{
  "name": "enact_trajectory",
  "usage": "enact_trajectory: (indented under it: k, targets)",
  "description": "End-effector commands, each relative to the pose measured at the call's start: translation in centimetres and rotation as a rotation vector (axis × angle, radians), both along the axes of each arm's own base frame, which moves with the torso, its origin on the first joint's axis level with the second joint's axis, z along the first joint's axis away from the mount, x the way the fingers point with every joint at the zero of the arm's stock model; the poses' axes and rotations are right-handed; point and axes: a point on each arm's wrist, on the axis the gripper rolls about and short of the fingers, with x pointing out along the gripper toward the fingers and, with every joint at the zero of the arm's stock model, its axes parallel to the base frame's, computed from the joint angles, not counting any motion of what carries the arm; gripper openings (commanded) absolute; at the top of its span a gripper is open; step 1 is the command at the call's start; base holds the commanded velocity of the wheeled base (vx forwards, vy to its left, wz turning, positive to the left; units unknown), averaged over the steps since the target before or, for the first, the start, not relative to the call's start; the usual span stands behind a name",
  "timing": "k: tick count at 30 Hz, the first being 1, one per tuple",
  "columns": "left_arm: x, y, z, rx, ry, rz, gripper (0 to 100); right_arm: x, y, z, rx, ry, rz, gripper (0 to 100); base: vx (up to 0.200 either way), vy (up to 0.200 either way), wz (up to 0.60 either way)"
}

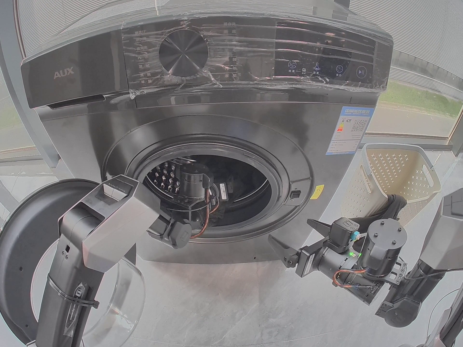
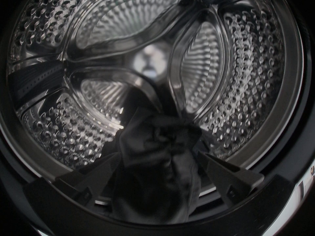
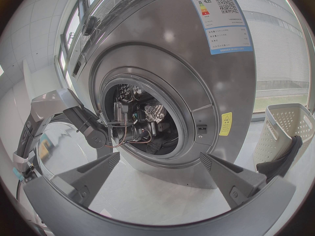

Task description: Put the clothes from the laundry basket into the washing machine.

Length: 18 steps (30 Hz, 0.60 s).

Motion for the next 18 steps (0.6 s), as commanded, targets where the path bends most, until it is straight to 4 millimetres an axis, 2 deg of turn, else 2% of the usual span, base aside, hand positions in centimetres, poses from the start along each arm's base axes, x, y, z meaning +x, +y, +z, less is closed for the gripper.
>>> enact_trajectory:
  k: [1,7,14,15,18]
  targets:
    - [-1.5,0.3,-1.2,0.051,0.077,-0.011,100,0.0,0.0,-0.1,-0.002,0.002,0.001,100,0.0,0.0,0.0]
    - [-1.7,0.6,-3.4,0.077,0.118,-0.009,100,-0.1,0.0,0.0,-0.001,0.001,0.001,100,0.0,0.0,0.0]
    - [-1.4,0.8,-4.2,0.097,0.126,-0.007,100,0.0,0.0,0.0,0.0,0.0,0.001,100,0.0,0.0,0.0]
    - [-1.4,0.8,-4.2,0.096,0.125,-0.006,0,0.0,0.0,0.0,0.0,0.0,0.001,100,0.0,0.0,0.0]
    - [-1.2,0.7,-3.9,0.09,0.114,-0.006,0,0.0,0.0,0.0,0.0,0.0,0.001,100,0.0,0.0,0.0]
